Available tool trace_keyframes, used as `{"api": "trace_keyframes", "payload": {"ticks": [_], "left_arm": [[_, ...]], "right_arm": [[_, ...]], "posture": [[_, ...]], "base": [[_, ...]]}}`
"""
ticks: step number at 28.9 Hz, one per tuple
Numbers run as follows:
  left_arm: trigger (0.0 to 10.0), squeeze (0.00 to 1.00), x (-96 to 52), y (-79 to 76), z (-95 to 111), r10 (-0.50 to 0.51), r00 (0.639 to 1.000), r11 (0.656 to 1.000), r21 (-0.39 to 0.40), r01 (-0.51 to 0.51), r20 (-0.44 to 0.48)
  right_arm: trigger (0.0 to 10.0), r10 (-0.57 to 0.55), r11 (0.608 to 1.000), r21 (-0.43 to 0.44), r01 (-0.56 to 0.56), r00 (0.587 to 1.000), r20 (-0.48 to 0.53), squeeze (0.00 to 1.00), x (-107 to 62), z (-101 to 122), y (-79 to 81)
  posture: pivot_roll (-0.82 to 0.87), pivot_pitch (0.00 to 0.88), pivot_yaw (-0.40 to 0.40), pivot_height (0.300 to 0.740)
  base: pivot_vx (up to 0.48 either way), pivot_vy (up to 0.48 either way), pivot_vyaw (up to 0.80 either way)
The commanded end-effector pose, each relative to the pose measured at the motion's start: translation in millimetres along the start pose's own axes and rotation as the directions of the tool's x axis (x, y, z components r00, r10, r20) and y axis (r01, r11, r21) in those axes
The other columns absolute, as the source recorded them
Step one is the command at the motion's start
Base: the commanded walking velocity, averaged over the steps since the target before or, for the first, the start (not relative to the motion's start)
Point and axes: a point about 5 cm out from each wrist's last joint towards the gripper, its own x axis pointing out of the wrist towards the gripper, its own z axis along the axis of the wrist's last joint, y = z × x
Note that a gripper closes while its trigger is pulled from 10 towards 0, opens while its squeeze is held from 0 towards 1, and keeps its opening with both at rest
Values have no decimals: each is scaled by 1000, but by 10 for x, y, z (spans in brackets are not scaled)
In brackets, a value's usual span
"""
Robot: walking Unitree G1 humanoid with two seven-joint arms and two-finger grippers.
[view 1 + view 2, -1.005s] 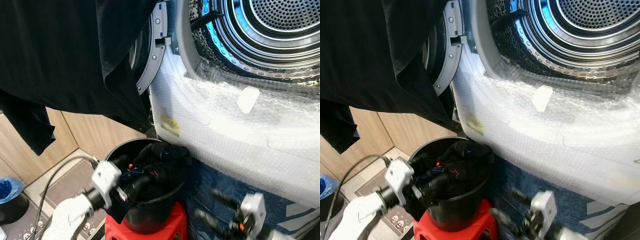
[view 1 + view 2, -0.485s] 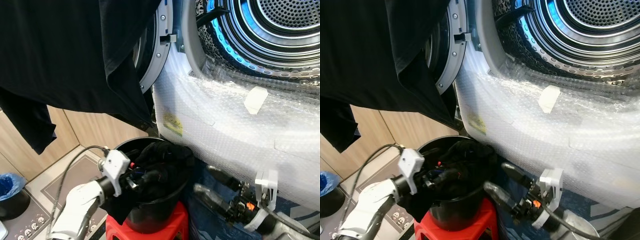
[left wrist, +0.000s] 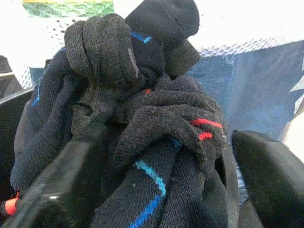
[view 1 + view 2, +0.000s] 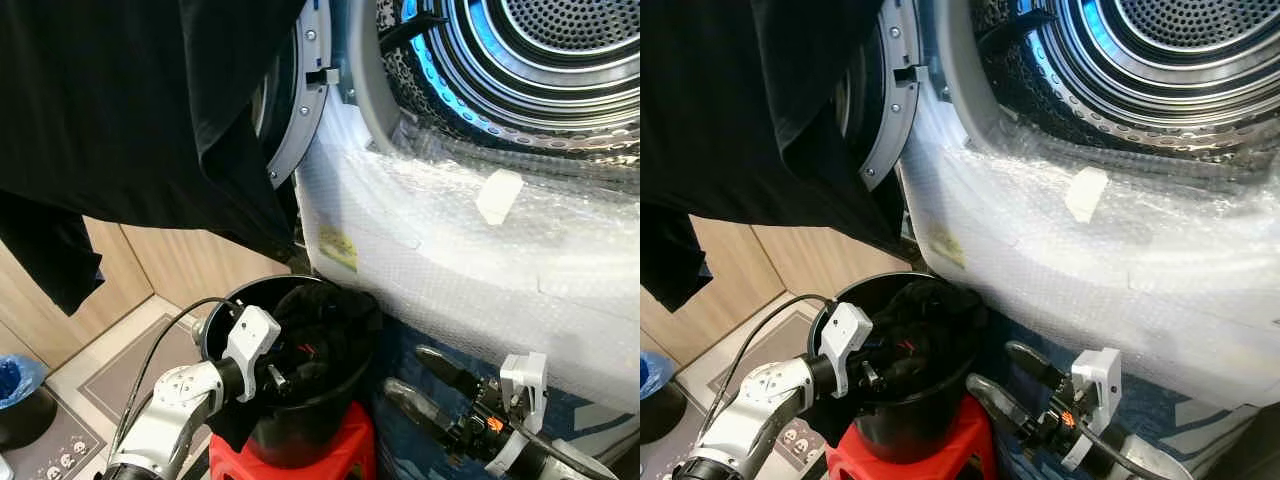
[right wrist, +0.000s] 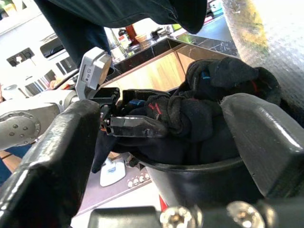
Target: Clothes washing
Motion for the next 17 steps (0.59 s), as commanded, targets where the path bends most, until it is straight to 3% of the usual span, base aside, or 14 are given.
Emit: {"api": "trace_keyframes", "payload": {"ticks": [1, 8, 17], "left_arm": [[0, 0, -26, -10, -7, -27, 999, 1000, -13, 27, -22], [0, 0, 5, -41, 22, -93, 994, 996, 9, 94, -53], [0, 0, -61, -59, -6, -121, 989, 993, 4, 122, -81]], "right_arm": [[10000, 7, 999, -34, -6, 1000, 15, 0, 32, 71, 35], [10000, 13, 999, -43, -12, 1000, 15, 0, 81, 110, 1], [10000, 31, 999, -29, -30, 999, 26, 0, 105, 100, 44]], "posture": [[-98, 19, 98, 740], [-92, 13, 93, 740], [-96, 0, 97, 740]], "base": [[0, 0, 0], [0, 0, 0], [0, 0, 0]]}}
